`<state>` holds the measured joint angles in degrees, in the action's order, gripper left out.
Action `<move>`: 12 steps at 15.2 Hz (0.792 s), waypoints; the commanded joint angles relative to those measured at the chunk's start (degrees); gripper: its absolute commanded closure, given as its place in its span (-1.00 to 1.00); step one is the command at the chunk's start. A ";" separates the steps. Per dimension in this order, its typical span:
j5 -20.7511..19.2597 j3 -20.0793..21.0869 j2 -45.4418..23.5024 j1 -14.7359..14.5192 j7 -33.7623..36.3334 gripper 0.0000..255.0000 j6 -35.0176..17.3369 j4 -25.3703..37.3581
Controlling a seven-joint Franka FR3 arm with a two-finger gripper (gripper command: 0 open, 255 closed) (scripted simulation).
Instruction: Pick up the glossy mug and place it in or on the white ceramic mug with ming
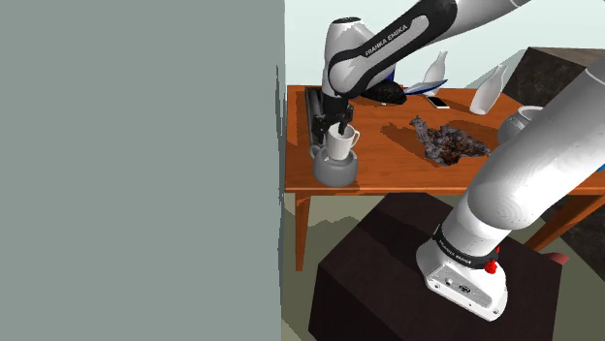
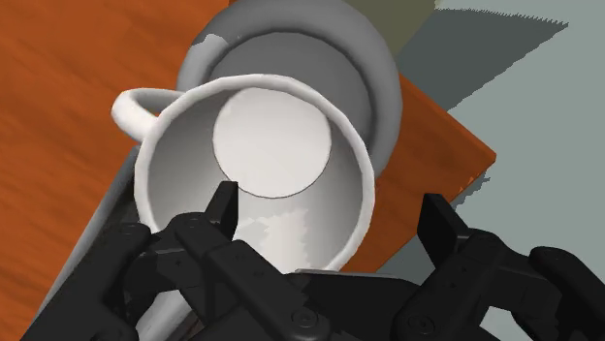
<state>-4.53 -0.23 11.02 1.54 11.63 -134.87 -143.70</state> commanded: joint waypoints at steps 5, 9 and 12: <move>0.54 0.21 4.67 -0.29 -0.31 -1.00 8.04 3.34; 0.54 0.21 4.67 -0.29 -0.31 -1.00 8.04 3.34; 0.54 0.21 4.67 -0.29 -0.31 -1.00 8.04 3.34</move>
<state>-3.99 -0.03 15.68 1.25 11.32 -126.86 -140.36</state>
